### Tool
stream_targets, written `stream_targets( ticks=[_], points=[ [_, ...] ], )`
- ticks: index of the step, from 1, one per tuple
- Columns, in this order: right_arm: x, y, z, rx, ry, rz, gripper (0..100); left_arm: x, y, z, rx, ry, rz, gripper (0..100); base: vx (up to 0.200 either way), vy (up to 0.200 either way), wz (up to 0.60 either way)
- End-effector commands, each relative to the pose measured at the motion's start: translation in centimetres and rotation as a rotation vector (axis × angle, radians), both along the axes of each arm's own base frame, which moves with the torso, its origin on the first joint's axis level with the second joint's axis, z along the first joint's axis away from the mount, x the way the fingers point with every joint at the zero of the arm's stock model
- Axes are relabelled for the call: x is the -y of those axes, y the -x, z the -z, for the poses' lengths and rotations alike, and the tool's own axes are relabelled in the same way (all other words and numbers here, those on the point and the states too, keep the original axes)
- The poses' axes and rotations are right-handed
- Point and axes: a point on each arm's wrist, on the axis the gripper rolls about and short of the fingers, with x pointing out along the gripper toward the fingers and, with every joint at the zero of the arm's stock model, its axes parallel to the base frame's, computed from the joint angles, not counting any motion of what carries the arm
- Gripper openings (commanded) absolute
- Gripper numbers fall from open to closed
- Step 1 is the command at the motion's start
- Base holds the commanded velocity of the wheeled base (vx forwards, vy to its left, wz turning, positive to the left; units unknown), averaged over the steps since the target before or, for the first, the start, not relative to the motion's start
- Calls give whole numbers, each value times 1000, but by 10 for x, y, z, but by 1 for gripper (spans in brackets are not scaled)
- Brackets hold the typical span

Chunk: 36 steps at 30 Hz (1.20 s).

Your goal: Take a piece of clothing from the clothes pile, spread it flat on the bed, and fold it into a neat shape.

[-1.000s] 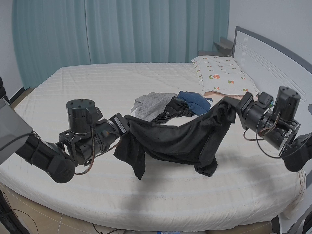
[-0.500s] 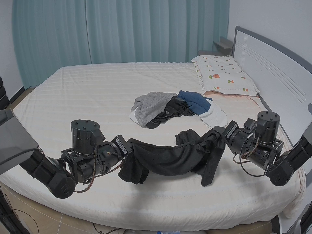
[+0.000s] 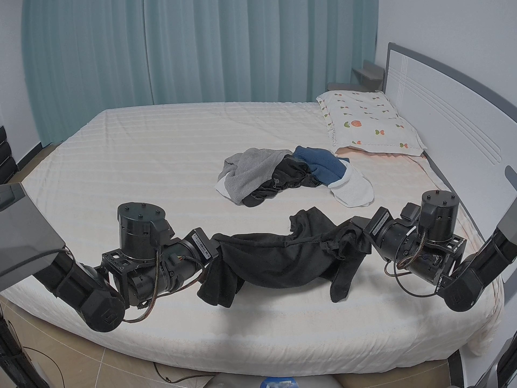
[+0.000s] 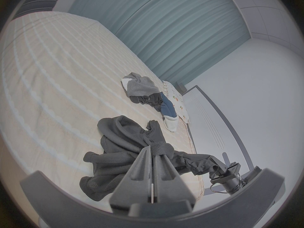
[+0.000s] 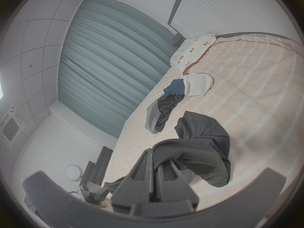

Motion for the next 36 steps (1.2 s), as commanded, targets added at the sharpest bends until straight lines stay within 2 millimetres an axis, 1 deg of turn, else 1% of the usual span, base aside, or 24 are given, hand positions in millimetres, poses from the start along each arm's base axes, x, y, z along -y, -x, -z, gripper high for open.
stream_targets(
  ticks=[1, 4, 7, 11, 18, 19, 22, 36],
  points=[
    [-1, 0, 1, -6, 3, -3, 0, -2, -1, 0, 0, 2, -7, 0, 0, 200, 0],
    [-2, 1, 1, -5, 6, 0, 0, -3, -2, -2, 9, 2, -13, 0, 0, 200, 0],
    [-2, -1, 0, 2, 17, 39, 0, -4, -1, -4, 13, 4, -16, 0, 0, 200, 0],
    [-5, 0, 1, 10, 35, 50, 0, -4, -1, -5, 18, 4, -18, 0, 0, 200, 0],
    [-7, -5, 10, 18, 108, 98, 0, -6, 0, -9, 29, 7, -24, 0, 0, 200, 0],
    [-9, -6, 14, 19, 138, 113, 0, -7, 1, -11, 33, 9, -25, 0, 0, 200, 0],
    [-14, -9, 11, 60, 157, 139, 0, -7, 2, -12, 36, 11, -25, 0, 0, 200, 0],
    [-13, -9, 2, 141, 113, 152, 0, -12, 3, -18, 51, 15, -36, 0, 0, 200, 0]
  ],
)
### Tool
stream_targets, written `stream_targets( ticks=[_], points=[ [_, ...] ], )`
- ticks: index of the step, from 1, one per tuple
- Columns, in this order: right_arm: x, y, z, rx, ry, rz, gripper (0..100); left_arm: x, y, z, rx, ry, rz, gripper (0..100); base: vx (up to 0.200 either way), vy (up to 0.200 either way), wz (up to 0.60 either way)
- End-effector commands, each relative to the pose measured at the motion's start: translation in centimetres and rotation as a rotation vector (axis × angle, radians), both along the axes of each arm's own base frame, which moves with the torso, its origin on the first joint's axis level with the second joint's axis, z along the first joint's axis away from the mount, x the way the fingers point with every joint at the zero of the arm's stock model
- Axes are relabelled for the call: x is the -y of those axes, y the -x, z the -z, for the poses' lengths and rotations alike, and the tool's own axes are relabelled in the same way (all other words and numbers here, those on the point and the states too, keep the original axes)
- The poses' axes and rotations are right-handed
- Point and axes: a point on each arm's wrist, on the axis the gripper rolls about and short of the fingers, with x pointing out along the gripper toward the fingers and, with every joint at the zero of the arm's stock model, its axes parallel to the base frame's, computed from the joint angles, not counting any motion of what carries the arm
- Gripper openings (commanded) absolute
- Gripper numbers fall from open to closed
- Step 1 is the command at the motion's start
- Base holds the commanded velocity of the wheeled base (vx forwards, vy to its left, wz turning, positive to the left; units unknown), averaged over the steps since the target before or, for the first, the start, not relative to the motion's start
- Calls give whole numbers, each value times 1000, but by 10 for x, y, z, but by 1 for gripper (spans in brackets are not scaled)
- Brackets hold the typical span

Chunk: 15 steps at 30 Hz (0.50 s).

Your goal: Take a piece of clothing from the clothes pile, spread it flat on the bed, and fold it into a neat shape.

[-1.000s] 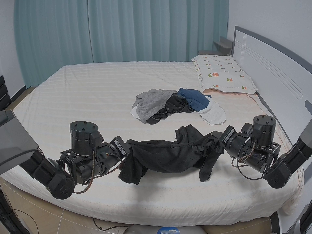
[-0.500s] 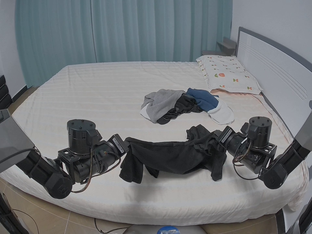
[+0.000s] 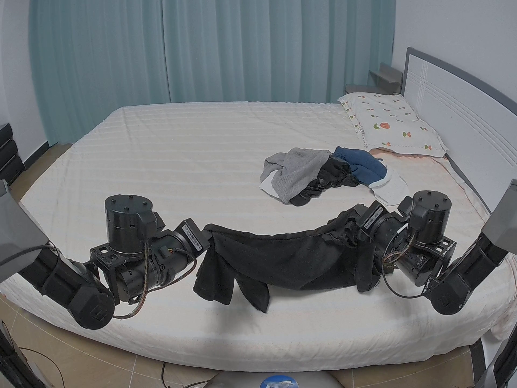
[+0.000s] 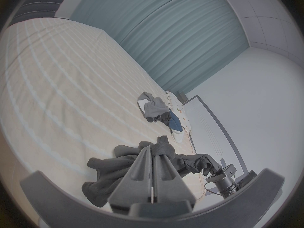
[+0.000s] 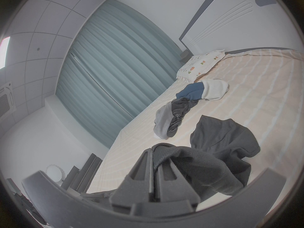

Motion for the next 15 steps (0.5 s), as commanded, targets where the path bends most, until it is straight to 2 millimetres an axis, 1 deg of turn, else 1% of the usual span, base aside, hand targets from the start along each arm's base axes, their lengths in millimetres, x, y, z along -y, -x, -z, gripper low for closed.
stream_targets(
  ticks=[1, 10, 15],
  points=[
    [1, 1, -1, 4, -3, -6, 0, -2, 0, -3, 10, 5, -6, 0, 0, 200, 0],
    [3, 0, -3, 12, -12, -1, 0, -6, -1, -5, 15, 5, -21, 0, 0, 200, 0],
    [3, 0, -6, 19, -15, 4, 0, -9, -1, -9, 29, 11, -28, 0, 0, 200, 0]
  ],
)
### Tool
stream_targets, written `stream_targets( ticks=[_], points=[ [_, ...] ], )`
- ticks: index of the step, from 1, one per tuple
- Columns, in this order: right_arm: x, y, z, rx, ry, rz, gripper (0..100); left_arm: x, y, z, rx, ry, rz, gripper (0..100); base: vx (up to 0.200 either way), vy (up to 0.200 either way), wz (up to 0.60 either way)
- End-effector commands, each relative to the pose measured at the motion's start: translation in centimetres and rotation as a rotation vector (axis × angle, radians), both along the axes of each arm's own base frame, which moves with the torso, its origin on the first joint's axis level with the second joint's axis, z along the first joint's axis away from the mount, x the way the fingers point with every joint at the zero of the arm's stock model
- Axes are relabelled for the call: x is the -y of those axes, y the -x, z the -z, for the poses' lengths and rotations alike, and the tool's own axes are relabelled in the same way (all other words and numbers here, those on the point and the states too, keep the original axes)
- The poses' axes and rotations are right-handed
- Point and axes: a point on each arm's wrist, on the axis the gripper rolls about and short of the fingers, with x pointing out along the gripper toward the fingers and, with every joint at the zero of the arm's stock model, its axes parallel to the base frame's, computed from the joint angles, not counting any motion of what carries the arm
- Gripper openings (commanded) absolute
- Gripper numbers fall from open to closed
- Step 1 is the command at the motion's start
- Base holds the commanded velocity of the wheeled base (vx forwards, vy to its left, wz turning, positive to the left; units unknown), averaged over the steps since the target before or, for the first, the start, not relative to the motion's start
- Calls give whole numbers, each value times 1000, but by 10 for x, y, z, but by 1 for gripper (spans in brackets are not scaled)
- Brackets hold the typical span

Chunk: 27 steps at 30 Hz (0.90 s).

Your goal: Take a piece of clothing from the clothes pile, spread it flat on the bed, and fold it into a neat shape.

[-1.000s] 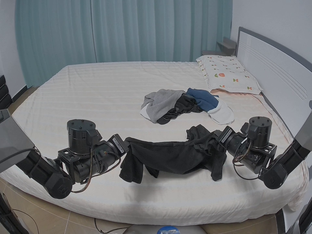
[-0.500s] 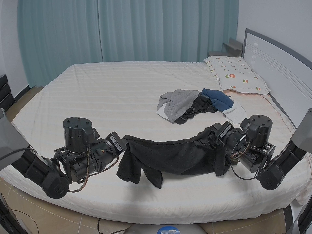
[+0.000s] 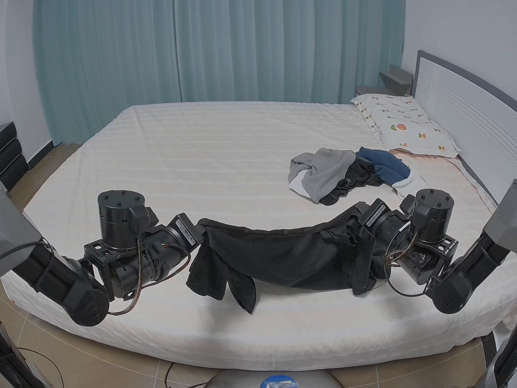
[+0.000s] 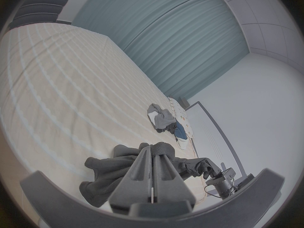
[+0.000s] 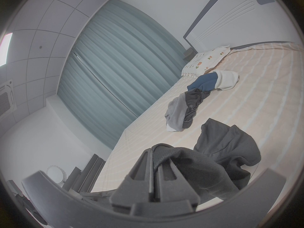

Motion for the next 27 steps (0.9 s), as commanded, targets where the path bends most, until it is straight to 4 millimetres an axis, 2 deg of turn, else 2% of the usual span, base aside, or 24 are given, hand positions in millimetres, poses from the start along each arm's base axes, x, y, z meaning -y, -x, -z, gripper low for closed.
stream_targets(
  ticks=[1, 23, 27],
  points=[
    [0, 1, -4, 11, -6, -2, 0, -3, 0, -4, 12, 6, -8, 0, 0, 200, 0],
    [1, 3, -6, 16, -9, -6, 0, -7, -1, -7, 23, 12, -20, 0, 0, 200, 0],
    [0, 4, -5, 13, -6, -10, 0, -7, -1, -7, 23, 16, -18, 0, 0, 0, 0]
  ],
)
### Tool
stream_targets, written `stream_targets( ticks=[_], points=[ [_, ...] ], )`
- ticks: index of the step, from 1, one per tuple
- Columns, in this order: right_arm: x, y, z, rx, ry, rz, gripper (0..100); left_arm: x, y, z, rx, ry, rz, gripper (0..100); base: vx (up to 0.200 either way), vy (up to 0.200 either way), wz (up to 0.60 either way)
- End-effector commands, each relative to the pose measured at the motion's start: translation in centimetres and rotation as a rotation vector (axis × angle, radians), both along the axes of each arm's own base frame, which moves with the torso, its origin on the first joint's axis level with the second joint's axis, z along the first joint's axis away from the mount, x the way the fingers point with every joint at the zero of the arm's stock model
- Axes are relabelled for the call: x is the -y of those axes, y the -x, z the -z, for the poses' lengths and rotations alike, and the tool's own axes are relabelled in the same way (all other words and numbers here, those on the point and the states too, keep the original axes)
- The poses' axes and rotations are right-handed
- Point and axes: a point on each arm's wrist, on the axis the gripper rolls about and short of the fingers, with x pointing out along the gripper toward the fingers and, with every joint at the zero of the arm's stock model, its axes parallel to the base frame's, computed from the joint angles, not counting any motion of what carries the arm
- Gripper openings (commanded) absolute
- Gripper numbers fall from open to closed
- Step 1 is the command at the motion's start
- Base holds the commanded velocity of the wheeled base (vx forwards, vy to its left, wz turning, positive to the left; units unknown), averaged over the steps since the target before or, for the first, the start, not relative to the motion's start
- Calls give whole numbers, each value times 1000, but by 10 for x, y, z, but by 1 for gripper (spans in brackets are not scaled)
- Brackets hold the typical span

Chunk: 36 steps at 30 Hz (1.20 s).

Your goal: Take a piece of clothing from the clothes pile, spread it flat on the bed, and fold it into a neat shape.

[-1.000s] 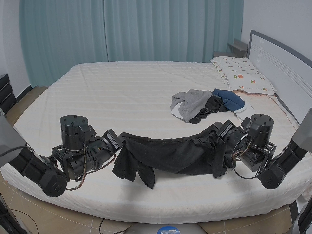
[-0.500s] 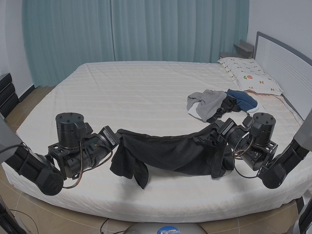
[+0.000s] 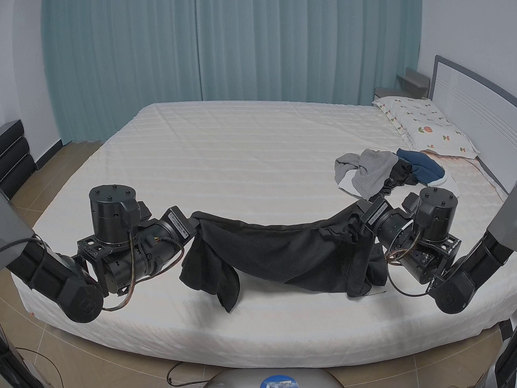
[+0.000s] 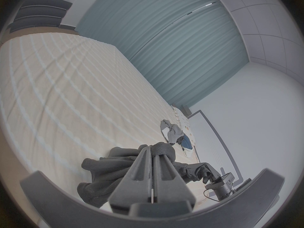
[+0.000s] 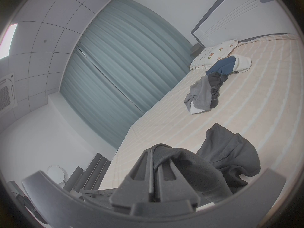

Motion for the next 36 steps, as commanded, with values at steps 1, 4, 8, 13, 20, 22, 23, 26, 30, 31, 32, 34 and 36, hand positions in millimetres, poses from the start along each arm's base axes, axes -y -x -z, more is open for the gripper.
stream_targets(
  ticks=[1, 4, 8, 13, 20, 22, 23, 26, 30, 31, 32, 34, 36],
  points=[
    [-1, 2, 1, -4, 2, -5, 0, 0, 0, 2, -9, 0, 2, 0, 0, 0, 0],
    [-2, 3, 2, -8, 4, -9, 0, 0, 2, 4, -15, -4, 3, 0, 0, 0, 0],
    [1, 7, -5, 3, 15, -9, 0, 1, 5, 5, -25, -9, 11, 0, 0, 0, 0],
    [6, 26, -10, 5, 34, -26, 0, 7, 10, 3, -19, -10, 37, 0, -160, 0, 0],
    [24, 67, -38, 75, 35, -44, 0, -2, 32, -14, 30, -13, 53, 0, -200, 0, 0],
    [30, 78, -42, 80, 67, -38, 0, -7, 42, -19, 39, -42, 61, 0, -200, 0, 0],
    [33, 85, -50, 101, 73, -38, 0, -10, 47, -24, 45, -60, 66, 0, -200, 0, 0],
    [38, 101, -70, 166, 58, -41, 0, -16, 58, -38, 76, -78, 72, 0, 0, 0, 0],
    [49, 126, -105, 259, 62, -25, 0, -22, 70, -62, 137, -56, 70, 0, 0, 0, 0],
    [53, 133, -122, 287, 56, -17, 0, -25, 72, -74, 159, -46, 61, 0, 0, 0, 0],
    [55, 137, -133, 303, 48, -13, 0, -26, 72, -81, 167, -45, 60, 0, 0, 0, 0],
    [58, 140, -147, 329, 31, -10, 0, -26, 72, -89, 174, -47, 59, 0, 0, 0, 0],
    [61, 142, -181, 380, 2, 8, 0, -29, 67, -108, 179, -56, 40, 0, 0, 0, 0]
  ],
)
